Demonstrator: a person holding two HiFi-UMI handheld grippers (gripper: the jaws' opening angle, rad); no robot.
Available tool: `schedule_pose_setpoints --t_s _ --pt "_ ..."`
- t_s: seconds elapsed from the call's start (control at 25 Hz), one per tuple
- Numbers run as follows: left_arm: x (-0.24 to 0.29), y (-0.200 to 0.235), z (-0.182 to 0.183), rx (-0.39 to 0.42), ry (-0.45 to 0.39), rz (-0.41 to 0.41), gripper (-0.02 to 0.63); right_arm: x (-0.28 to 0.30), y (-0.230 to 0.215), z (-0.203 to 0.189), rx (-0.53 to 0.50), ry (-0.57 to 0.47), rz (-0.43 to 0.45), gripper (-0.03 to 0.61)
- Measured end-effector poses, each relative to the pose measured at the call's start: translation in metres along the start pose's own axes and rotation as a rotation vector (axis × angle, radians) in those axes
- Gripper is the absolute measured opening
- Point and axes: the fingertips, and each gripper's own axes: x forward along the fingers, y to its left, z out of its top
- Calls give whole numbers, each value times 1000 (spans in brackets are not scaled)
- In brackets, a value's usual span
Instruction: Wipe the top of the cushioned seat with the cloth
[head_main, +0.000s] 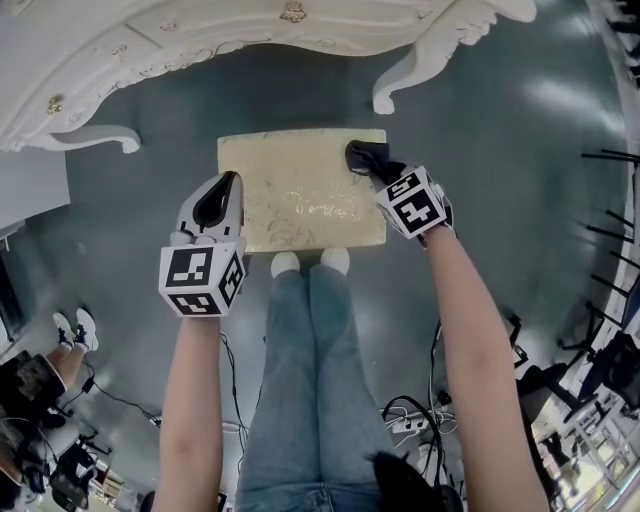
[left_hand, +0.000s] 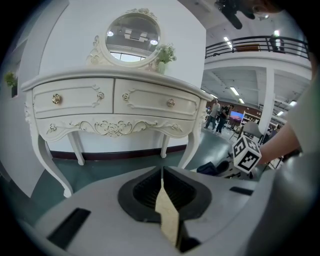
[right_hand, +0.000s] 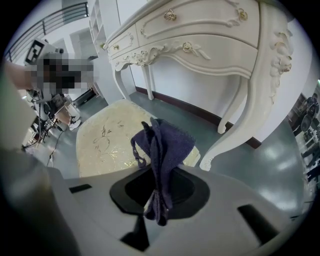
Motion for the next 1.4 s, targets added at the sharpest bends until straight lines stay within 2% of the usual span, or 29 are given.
schedule_pose_setpoints --t_s 0.8,1.04,1.4 --pt "8 -20 -11 -7 20 -39 14 -11 37 -36 8 -15 14 46" --pt "7 -23 -15 -25 26 -43 14 -15 47 -44 64 -26 19 46" --pt "7 -21 -18 -40 26 -39 14 -22 64 -63 73 -30 22 46"
